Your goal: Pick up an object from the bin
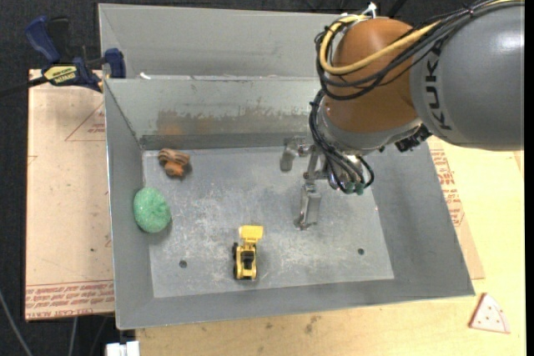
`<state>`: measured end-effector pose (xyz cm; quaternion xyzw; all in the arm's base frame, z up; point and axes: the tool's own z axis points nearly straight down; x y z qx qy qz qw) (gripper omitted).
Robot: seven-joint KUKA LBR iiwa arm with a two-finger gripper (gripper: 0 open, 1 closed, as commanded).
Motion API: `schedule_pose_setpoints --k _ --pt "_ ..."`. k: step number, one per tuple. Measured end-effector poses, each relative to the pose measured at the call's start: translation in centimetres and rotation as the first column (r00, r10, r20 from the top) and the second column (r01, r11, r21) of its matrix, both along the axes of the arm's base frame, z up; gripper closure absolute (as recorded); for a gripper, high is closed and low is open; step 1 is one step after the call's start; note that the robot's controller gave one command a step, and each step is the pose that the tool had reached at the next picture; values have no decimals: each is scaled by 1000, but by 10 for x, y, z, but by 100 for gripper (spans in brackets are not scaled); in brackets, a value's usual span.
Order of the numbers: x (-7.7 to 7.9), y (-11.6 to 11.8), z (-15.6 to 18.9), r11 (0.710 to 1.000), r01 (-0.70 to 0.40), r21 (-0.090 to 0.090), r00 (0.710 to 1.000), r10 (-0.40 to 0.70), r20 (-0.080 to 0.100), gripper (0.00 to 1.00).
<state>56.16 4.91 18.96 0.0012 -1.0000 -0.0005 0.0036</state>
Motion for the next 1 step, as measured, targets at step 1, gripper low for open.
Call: schedule_pose_setpoints --k 1 --pt "1 0 4 1000 1 0 1000 -1 7 0"
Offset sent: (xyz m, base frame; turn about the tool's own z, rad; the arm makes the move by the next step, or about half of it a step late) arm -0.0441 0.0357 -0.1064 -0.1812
